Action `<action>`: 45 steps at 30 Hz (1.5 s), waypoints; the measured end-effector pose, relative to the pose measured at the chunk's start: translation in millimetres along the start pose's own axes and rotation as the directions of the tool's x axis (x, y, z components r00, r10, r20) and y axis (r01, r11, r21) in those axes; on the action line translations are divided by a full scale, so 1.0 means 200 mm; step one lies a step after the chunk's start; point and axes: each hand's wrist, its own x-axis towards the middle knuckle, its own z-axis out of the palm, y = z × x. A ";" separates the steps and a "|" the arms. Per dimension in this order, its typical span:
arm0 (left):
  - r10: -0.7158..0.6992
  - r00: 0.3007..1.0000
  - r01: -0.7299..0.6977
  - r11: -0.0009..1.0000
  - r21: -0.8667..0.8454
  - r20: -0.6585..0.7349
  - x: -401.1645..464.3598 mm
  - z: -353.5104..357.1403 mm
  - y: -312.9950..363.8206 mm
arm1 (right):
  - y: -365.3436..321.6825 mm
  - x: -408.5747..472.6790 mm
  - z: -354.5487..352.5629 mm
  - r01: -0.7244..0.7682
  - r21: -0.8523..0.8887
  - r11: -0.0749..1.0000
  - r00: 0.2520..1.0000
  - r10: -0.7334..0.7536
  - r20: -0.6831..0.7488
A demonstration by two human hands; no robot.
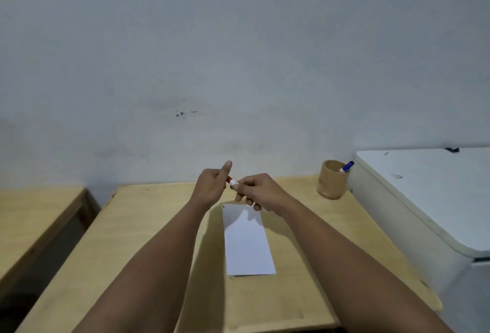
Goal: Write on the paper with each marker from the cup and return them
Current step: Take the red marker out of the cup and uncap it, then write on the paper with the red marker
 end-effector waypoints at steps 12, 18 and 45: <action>0.047 0.987 0.067 0.752 0.656 -0.155 0.04 -0.45 -0.34 | 0.12 0.18 0.23 0.145 -0.145 0.979 0.959 -0.175 -0.222; 0.078 0.984 -0.175 0.300 0.938 0.159 -0.05 -0.30 -0.58 | 0.09 0.20 0.13 0.067 0.497 0.865 0.942 0.109 -0.317; 0.141 0.900 -0.409 0.598 0.689 0.412 -0.47 -0.06 -0.53 | 0.25 0.20 0.26 0.038 0.389 0.921 0.918 0.121 -0.377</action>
